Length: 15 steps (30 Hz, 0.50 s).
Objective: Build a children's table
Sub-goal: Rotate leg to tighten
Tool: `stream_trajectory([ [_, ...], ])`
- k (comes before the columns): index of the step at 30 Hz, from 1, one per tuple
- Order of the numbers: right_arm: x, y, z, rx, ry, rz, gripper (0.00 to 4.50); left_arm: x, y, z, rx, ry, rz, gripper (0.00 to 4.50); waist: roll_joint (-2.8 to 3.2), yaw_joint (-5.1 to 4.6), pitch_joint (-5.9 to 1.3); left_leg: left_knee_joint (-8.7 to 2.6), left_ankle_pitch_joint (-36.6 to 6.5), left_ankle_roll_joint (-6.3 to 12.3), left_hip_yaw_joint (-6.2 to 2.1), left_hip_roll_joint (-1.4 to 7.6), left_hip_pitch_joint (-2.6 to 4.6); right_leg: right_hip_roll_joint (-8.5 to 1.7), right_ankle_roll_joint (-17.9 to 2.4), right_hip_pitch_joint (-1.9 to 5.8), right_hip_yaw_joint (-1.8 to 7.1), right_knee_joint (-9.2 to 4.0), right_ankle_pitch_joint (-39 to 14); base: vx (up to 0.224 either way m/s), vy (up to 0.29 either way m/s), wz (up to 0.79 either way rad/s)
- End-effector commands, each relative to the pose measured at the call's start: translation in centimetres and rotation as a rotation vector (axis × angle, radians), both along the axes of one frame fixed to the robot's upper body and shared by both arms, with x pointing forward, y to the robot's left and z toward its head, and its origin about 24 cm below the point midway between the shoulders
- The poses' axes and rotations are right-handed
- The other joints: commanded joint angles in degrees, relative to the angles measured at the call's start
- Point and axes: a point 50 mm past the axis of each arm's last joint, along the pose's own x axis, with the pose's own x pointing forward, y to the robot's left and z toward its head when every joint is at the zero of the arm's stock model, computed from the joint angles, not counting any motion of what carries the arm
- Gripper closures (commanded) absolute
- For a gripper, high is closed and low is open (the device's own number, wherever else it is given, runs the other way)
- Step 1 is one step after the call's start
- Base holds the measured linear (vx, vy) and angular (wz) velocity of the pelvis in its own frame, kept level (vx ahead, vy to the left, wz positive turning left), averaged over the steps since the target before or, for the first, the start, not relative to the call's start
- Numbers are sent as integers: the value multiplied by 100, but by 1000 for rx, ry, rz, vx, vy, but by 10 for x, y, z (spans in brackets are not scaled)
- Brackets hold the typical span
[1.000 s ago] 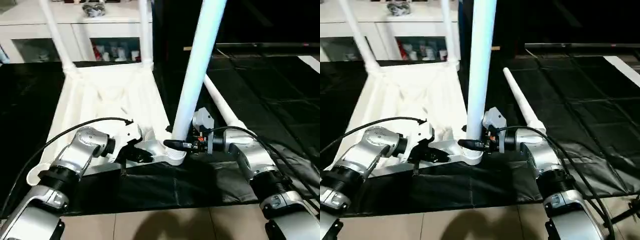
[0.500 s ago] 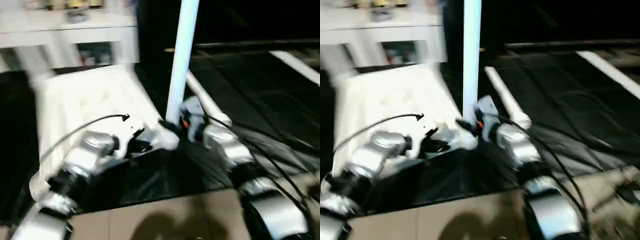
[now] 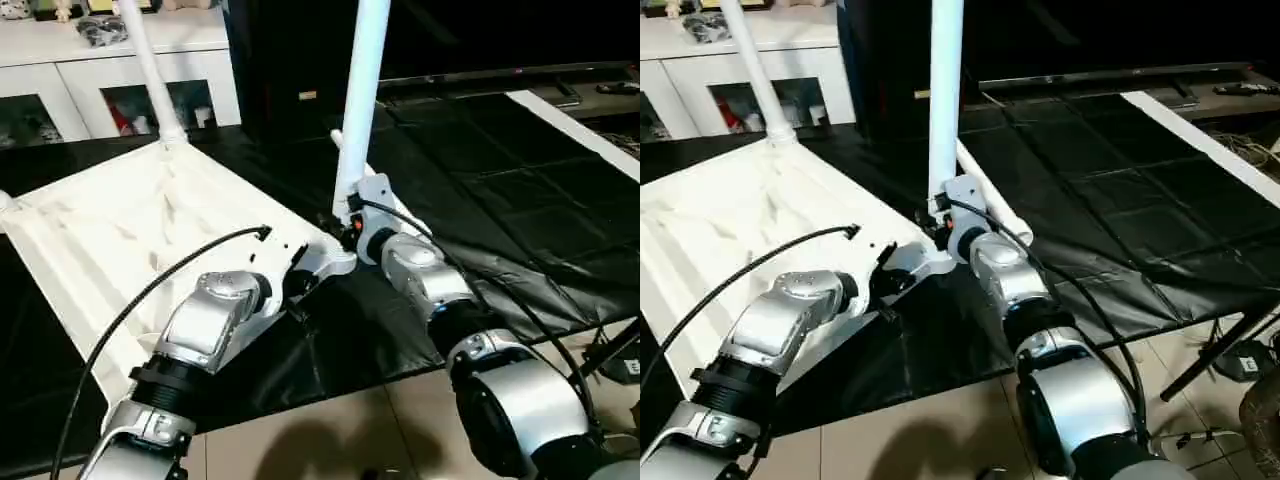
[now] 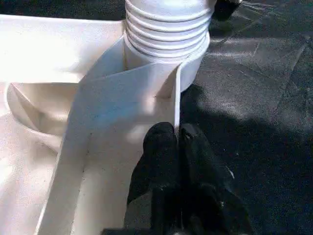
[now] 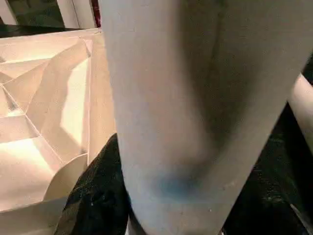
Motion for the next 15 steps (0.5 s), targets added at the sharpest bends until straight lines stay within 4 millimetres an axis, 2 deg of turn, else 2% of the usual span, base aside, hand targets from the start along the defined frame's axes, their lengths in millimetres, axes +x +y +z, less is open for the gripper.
stream_trajectory([
  [1,-19,-8,-45,-55,185,-6,185,8,1,27,-20,-123,-21,450,79,53,-296,-427,-2460,212,118,-81,-66,-225,-919,286,154,-364,-2541,0,0,0],
  [3,-19,-10,-43,-66,163,7,180,8,4,26,-9,-129,-34,450,76,84,-316,-410,-2385,219,139,-79,-47,-238,-1010,267,174,-360,-2416,0,0,0],
  [4,-19,-11,-43,-70,155,18,155,8,6,25,-8,-131,-45,450,54,83,-330,-407,-2214,237,141,-87,-92,-218,-1066,302,189,-302,-2231,0,0,0],
  [5,-19,-13,-43,-78,139,31,143,7,9,24,-1,-133,-60,450,48,88,-318,-413,-2176,249,146,-84,-108,-210,-1079,302,195,-293,-2211,0,0,0],
  [6,-19,-14,-42,-78,135,35,143,7,10,24,1,-134,-65,450,60,115,-321,-394,-2169,258,164,-79,-70,-212,-1109,270,212,-290,-2204,0,0,0],
  [7,-19,-16,-42,-64,125,44,133,6,12,24,6,-134,-83,450,63,120,-326,-389,-2142,265,170,-78,-66,-210,-1138,272,218,-279,-2163,0,0,0],
  [9,-19,-18,-41,-44,118,50,124,6,14,23,10,-132,-99,450,50,164,-356,-373,-1861,299,191,-83,-82,-216,-1221,293,244,-246,-1909,0,0,0],
  [10,-20,-22,-42,-34,110,61,111,6,16,22,12,-134,-119,450,19,218,-381,-337,-1478,376,214,-96,-113,-207,-1285,308,261,-204,-1603,0,0,0],
  [13,-23,-27,-40,-1,79,98,87,7,20,21,22,-132,-148,450,45,299,-409,-318,-1009,463,219,-76,-123,-194,-1386,333,269,-124,-1108,0,0,0],
  [15,-26,-33,-40,25,60,149,68,7,24,20,29,-128,-172,450,54,344,-430,-297,-717,548,224,-71,-118,-183,-1528,357,276,-62,-602,0,0,0],
])
